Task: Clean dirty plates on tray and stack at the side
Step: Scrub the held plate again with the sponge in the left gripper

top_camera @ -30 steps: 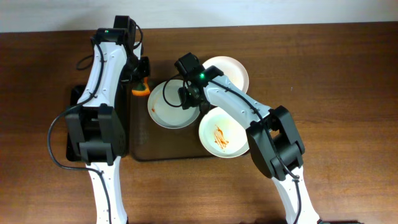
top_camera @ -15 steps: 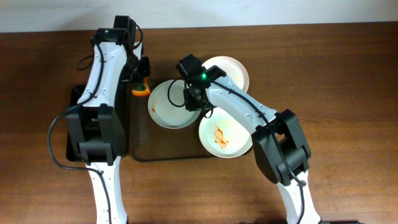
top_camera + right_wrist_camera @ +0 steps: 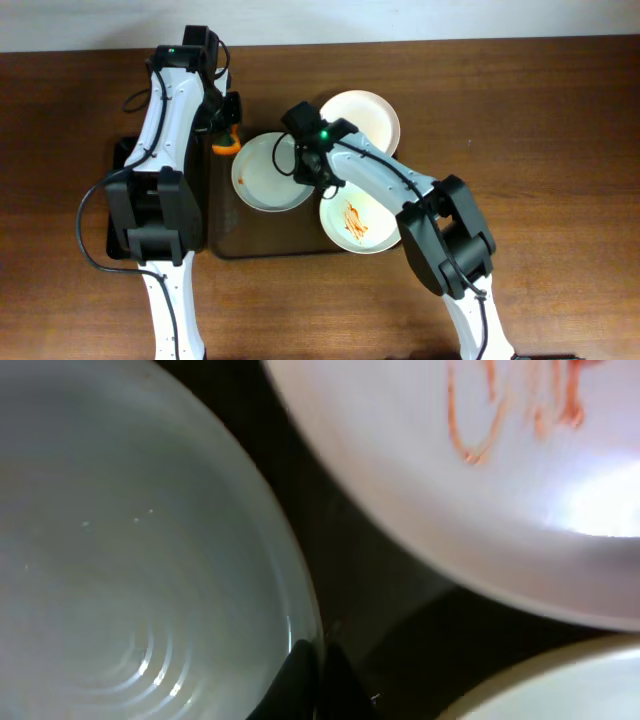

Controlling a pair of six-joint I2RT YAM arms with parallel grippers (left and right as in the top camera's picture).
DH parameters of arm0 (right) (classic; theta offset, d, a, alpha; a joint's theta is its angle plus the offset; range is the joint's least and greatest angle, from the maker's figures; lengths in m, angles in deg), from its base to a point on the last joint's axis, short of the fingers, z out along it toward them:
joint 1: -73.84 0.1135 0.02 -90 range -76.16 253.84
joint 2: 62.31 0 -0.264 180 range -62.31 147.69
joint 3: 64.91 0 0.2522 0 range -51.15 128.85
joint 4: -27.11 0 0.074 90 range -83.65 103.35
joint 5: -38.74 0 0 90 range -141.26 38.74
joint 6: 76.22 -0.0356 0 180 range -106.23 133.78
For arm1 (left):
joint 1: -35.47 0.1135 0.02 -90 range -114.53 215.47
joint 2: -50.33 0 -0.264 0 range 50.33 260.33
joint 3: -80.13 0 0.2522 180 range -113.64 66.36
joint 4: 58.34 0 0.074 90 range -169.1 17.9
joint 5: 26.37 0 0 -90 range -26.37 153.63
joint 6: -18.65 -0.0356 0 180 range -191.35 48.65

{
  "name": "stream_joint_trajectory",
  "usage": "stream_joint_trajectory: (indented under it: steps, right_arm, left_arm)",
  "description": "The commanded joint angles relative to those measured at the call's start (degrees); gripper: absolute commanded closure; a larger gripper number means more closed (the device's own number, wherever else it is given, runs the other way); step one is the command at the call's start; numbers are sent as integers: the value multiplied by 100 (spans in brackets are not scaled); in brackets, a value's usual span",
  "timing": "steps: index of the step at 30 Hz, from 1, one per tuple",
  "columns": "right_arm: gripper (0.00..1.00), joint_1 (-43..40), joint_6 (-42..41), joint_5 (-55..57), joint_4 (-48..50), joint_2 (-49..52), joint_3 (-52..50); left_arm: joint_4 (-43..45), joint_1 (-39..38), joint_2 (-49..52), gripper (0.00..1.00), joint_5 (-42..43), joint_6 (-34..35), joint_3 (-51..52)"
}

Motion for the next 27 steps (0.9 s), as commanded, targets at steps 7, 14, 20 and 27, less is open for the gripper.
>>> stream_joint_trajectory:
  steps: [7, 14, 20, 27]
  right_arm:
    - [53, 107, -192, 658, 909, 129, -55]
    - [68, 90, 920, 278, 1346, 129, -55]
    - [69, 55, 1410, 267, 1805, 304, -55]
    - [96, -9, 1720, 275, 1891, 535, -55]
  left_arm:
    - [-518, -15, -31, 100, 533, -111, 20]
    - [-612, -22, -31, 100, 505, -109, 275]
    - [-184, -17, -31, 100, 356, -114, 286]
    - [-46, -17, -31, 100, 332, -114, 286]
